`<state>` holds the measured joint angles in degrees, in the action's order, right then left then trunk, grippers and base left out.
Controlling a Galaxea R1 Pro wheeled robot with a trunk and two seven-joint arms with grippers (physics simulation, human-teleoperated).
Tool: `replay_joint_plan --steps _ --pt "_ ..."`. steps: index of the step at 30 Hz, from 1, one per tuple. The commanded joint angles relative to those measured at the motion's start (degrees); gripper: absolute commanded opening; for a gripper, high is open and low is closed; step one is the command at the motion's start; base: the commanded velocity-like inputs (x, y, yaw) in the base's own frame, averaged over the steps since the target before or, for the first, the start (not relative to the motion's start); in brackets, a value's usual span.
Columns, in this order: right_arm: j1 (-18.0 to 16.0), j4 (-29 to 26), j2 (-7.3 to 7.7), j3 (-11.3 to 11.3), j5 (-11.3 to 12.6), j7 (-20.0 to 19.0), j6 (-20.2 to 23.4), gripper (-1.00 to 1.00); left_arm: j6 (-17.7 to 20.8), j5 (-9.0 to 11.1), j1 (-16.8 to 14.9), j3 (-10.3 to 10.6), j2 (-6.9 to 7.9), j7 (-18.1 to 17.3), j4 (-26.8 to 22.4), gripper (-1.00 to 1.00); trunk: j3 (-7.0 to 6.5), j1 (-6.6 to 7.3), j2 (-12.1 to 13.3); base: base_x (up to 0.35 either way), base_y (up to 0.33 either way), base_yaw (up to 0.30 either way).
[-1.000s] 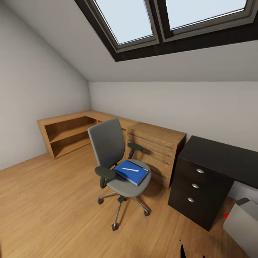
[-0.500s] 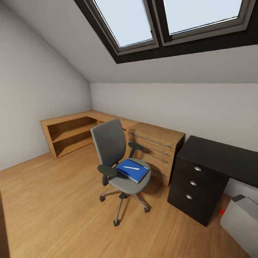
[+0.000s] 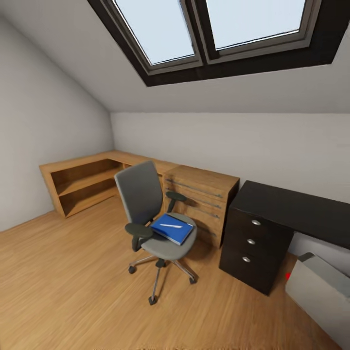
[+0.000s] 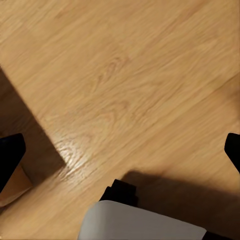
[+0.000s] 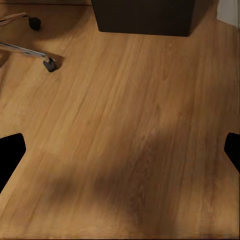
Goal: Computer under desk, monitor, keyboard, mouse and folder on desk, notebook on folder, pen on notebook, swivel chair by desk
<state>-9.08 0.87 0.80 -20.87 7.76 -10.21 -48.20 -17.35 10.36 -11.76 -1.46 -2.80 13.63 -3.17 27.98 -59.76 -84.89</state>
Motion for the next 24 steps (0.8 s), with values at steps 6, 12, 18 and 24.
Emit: replay_joint_plan --steps 6,12,18,24 --pt "-0.1 0.1 0.0 0.1 0.6 -0.6 -0.1 1.0 -0.2 0.3 0.0 -0.1 -0.02 0.0 0.0 1.0 0.06 0.02 0.0 -0.221 0.235 -0.21" --pt "-0.1 0.1 -0.01 1.2 0.6 -0.6 -0.1 1.0 -0.2 0.3 0.0 -0.1 -0.07 0.0 0.0 1.0 0.21 0.02 0.0 -0.233 0.257 -0.253" --pt "-0.1 0.1 -0.01 2.1 0.6 -0.6 -0.1 1.0 -0.1 0.3 0.0 -0.1 -0.14 0.1 0.1 1.0 0.57 0.02 0.0 -0.287 0.148 -0.229" --pt "-0.1 0.1 0.01 2.7 0.3 -0.6 -0.1 1.0 -0.1 0.3 0.0 -0.1 -0.35 0.0 0.1 1.0 1.03 0.02 0.0 -0.334 -0.099 -0.183"
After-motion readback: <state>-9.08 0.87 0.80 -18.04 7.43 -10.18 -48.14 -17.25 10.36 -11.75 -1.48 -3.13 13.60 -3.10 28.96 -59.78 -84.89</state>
